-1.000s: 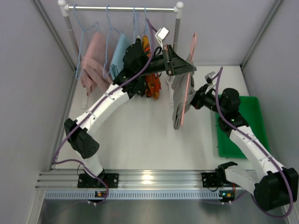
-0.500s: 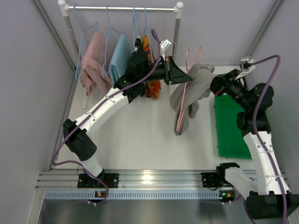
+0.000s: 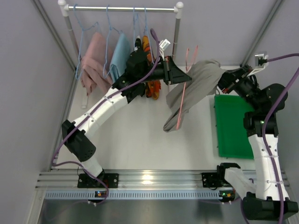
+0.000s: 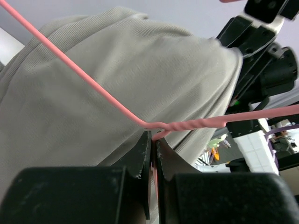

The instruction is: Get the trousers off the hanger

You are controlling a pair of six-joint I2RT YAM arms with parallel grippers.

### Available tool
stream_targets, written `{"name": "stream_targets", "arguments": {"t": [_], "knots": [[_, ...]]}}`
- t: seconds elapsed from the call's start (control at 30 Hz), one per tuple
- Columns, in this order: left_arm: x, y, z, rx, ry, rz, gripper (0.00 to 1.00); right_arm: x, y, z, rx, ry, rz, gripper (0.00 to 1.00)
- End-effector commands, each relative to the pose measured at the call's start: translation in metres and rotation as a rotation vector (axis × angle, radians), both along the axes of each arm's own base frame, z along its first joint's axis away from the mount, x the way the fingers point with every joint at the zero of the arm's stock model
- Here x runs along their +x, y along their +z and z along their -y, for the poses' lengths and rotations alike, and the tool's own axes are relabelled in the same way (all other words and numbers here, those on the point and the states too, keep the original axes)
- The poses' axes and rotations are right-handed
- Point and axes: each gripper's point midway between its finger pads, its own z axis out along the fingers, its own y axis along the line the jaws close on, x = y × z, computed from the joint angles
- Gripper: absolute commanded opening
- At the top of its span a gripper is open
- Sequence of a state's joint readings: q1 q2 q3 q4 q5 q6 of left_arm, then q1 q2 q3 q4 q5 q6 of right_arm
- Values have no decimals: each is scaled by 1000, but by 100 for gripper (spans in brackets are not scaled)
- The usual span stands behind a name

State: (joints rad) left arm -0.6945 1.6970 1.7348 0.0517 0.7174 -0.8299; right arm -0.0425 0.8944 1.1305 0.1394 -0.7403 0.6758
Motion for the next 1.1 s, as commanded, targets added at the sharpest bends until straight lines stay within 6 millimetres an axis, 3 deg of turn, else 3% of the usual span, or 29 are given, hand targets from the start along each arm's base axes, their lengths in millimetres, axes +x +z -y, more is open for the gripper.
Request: {"name": "stream_targets", "arguments": {"t": [0.0,0.17,0.37,0.5,0.63,0.87,1.07], "knots": [[-19,78,-17,-156,-8,145,0,-2,-11,5,-82,-33,63,0],[-24,104,-19,-212,-24,143,0,2,-52,4,-136,-23,27,0],[-25,120,-20,-258,-33,124,0,5,-93,-5,-188,26,-22,1],[-24,123,-20,-265,-25,120,0,-10,-100,-27,-222,114,5,21],[-21,120,-19,-256,-13,118,0,-22,-111,-40,-282,163,40,49],[-11,113,-15,-237,19,101,0,-42,-133,-52,-342,206,49,63],[-3,110,-12,-229,45,96,0,-55,-157,-49,-403,214,27,65]]}}
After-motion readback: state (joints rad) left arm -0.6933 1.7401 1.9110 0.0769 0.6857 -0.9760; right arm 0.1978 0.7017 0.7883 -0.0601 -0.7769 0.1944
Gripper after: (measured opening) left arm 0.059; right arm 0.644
